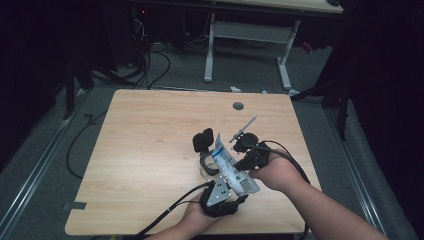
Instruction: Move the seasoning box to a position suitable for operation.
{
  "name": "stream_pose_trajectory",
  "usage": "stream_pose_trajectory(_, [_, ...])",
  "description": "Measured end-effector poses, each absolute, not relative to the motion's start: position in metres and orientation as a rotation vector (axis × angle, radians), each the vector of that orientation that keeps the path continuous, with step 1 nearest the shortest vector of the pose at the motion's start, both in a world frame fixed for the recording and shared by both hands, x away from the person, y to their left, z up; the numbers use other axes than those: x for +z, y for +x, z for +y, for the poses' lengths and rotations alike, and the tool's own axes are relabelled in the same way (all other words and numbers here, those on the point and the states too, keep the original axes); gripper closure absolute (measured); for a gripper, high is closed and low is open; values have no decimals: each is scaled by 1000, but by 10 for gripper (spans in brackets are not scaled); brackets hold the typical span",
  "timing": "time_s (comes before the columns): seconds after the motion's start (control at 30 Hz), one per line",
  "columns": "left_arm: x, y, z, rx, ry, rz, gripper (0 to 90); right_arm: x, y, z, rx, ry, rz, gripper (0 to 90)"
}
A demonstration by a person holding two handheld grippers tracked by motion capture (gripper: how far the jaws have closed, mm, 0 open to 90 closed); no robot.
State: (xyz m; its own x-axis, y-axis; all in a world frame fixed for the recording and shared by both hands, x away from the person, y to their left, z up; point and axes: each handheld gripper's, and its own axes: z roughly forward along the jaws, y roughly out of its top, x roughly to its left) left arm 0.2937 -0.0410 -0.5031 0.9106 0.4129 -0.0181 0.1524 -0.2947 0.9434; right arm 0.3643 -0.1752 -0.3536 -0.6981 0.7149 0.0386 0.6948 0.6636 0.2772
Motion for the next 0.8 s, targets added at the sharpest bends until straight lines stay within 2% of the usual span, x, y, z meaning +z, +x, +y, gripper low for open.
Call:
stream_pose_trajectory(0.17, [-503, 295, -40, 266, 1871, 414, 535, -354, 366, -174, 408, 1181, 2809, 892])
stream_pose_trajectory(0.8, [-499, 295, -39, 272, 1862, 424, 510, -352, 371, -169, 402, 1171, 2793, 893])
